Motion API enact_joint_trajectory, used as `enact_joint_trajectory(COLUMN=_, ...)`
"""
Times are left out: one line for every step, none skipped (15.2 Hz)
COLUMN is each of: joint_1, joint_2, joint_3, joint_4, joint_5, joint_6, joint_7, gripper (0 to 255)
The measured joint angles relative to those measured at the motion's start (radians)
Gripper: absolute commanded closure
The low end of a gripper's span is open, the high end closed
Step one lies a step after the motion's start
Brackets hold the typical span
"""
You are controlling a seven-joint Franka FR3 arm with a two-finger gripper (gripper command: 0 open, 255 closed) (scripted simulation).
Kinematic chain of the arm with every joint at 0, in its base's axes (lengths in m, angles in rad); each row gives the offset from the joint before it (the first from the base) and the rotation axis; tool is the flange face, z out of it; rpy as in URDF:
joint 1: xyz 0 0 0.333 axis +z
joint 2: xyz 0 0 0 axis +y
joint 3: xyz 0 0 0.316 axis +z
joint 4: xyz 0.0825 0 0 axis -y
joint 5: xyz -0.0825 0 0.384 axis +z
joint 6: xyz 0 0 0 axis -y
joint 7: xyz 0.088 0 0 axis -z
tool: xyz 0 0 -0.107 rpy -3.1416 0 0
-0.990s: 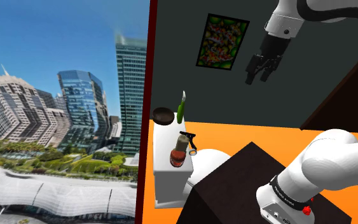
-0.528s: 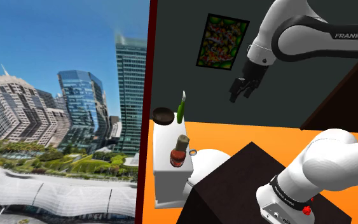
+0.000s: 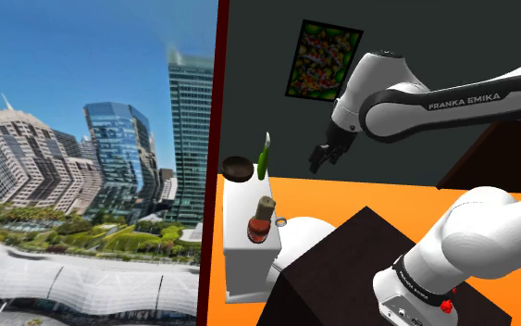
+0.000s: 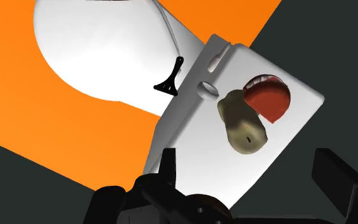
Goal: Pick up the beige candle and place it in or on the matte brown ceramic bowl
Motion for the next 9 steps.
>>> enact_joint_trajectory(joint_1=0.001, joint_2=0.029, joint_3=0.006, joint_4=-0.012, joint_5=-0.002, joint_6=0.049, joint_7=0.002, gripper=0)
enact_joint_trajectory(joint_1=0.001, joint_2=0.056, joint_3=0.009, joint_4=-0.032, joint_5=-0.006, joint_6=0.103, joint_7=0.002, gripper=0)
enact_joint_trajectory(joint_1=0.001, joint_2=0.093, joint_3=0.018, joint_4=-0.041, joint_5=-0.010, joint_6=0.157, joint_7=0.008, gripper=0)
enact_joint_trajectory(joint_1=0.003, joint_2=0.128, joint_3=0.029, joint_4=-0.051, joint_5=-0.013, joint_6=0.210, joint_7=0.017, gripper=0)
enact_joint_trajectory(joint_1=-0.001, joint_2=0.178, joint_3=0.035, joint_4=-0.047, joint_5=-0.021, joint_6=0.264, joint_7=0.021, gripper=0)
enact_joint_trajectory(joint_1=-0.004, joint_2=0.215, joint_3=0.046, joint_4=-0.053, joint_5=-0.030, joint_6=0.315, joint_7=0.031, gripper=0)
enact_joint_trajectory(joint_1=-0.006, joint_2=0.260, joint_3=0.062, joint_4=-0.052, joint_5=-0.041, joint_6=0.367, joint_7=0.049, gripper=0)
enact_joint_trajectory(joint_1=-0.016, joint_2=0.303, joint_3=0.071, joint_4=-0.062, joint_5=-0.058, joint_6=0.427, joint_7=0.059, gripper=0)
enact_joint_trajectory(joint_1=-0.036, joint_2=0.367, joint_3=0.081, joint_4=-0.054, joint_5=-0.087, joint_6=0.491, joint_7=0.073, gripper=0)
